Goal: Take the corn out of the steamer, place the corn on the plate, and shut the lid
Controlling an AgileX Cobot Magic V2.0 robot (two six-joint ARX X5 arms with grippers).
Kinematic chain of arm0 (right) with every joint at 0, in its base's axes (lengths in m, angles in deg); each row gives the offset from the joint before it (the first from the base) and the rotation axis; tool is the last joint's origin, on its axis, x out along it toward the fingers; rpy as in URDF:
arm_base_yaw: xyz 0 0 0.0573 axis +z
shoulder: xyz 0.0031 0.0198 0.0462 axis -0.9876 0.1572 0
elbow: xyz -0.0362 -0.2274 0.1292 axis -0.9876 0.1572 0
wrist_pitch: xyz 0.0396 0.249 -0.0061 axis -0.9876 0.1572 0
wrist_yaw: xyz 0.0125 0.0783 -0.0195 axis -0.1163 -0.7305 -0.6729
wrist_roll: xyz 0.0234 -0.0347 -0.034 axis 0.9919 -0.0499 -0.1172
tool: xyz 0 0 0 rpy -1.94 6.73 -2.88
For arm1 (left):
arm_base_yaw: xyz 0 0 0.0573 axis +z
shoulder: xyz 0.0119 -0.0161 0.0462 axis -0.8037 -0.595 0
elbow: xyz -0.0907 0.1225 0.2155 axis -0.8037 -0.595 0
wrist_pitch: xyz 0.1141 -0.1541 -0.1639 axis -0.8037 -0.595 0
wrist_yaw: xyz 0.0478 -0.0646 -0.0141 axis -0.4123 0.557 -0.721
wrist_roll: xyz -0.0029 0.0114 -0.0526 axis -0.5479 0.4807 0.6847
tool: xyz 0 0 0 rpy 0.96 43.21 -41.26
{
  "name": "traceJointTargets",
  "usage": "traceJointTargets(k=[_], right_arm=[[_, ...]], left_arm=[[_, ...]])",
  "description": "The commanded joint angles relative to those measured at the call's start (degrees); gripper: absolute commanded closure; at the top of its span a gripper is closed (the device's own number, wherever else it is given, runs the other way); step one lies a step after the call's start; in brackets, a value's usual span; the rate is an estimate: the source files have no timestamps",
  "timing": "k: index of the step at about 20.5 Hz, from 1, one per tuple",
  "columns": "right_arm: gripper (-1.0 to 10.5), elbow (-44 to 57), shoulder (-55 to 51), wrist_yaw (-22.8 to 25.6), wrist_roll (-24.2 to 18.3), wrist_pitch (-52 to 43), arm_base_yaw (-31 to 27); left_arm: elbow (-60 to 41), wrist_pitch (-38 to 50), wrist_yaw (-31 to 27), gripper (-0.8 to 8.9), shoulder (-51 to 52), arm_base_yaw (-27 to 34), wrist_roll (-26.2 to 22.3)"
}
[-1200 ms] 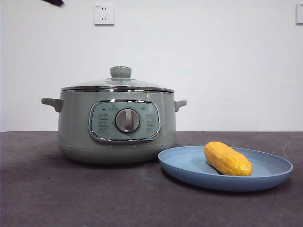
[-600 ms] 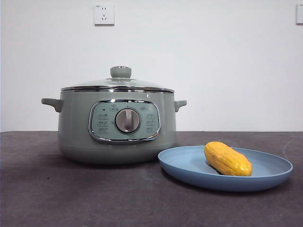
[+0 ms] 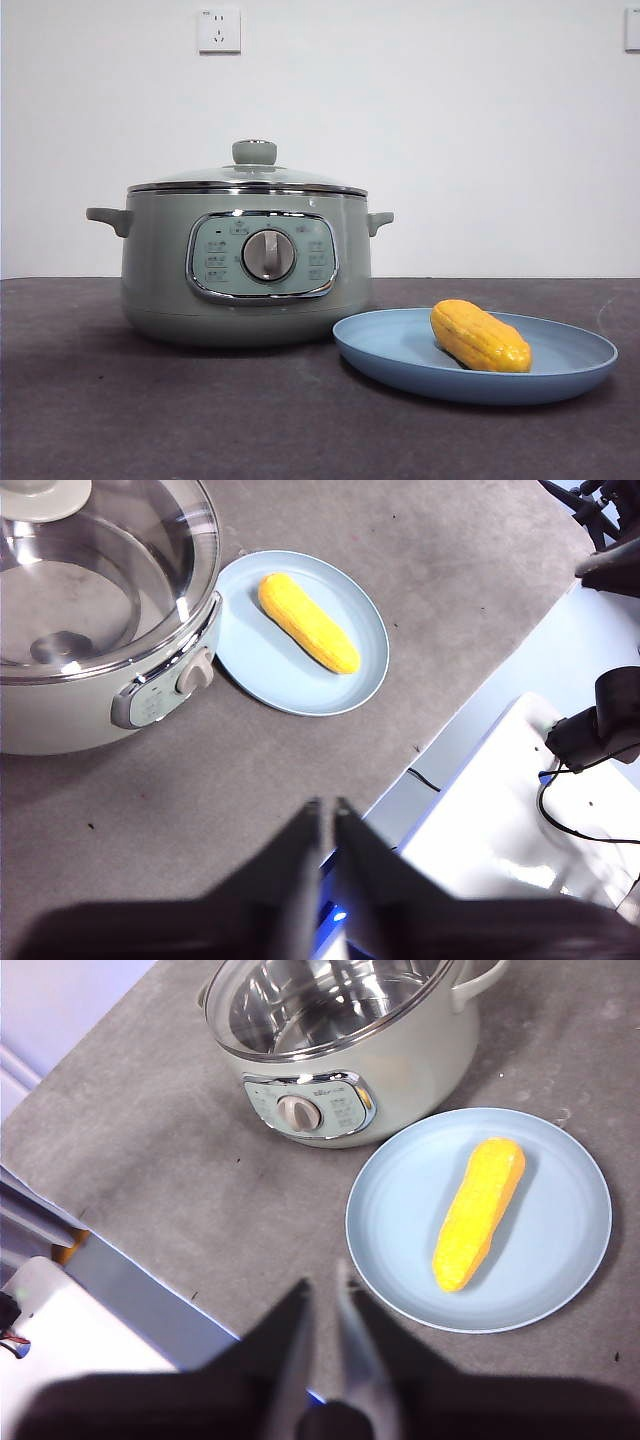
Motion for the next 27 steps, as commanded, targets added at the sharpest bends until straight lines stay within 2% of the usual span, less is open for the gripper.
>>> traceJointTargets(k=[1,18,21,23,27], right_arm=[[9.5,-0.1,0.0,0.2,-0.4,-0.2,0.1],[9.5,-0.1,0.0,0.2,-0.4,-0.2,0.1],[9.5,-0.1,0.0,0.2,-0.4,-0.2,0.1],[9.5,-0.1,0.0,0.2,-0.4,-0.2,0.1],[9.5,-0.1,0.0,0.2,-0.4,-0.2,0.1]], left_arm=[[-0.5,0.2,0.3,8.17,0.0,0.0,0.2],[-0.5,0.4,0.3,8.17,0.0,0.0,0.2],[-0.5,2.7,0.1,8.17,0.0,0.0,0.0],[-0.5,4.7,-0.6,8.17,0.0,0.0,-3.4],[-0.5,13.6,-4.2,8.17,1.5,1.3,-14.3]])
